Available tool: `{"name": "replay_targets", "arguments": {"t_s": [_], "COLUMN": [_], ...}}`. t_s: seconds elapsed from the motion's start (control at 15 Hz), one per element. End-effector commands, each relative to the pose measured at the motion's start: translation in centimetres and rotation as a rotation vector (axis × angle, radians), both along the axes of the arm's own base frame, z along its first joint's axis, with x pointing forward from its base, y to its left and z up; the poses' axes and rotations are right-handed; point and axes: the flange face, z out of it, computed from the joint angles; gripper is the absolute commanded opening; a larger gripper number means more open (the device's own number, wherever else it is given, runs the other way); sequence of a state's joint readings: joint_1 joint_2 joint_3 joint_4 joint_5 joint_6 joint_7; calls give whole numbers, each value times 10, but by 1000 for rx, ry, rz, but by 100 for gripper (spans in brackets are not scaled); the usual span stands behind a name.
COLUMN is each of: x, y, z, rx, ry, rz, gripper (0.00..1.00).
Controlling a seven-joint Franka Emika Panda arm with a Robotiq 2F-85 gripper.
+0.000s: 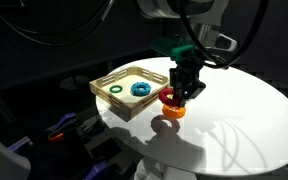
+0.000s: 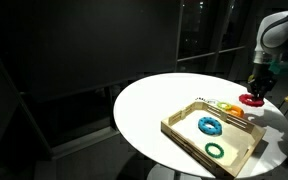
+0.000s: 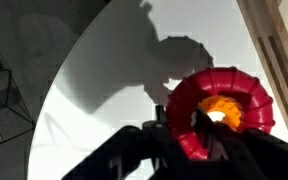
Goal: Remove the red plush donut toy from the table and put it on the wooden tray.
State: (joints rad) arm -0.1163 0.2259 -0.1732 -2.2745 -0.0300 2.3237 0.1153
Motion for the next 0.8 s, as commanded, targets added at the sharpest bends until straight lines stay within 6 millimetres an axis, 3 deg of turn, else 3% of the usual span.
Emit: {"name": "replay_targets", "arguments": {"t_s": [0.0,0.73], "x": [0,22], "y": [22,121], "z": [17,11], "rx": [28,137], "ry": [-9,-27], "rz": [29,107], "gripper": [11,10]}}
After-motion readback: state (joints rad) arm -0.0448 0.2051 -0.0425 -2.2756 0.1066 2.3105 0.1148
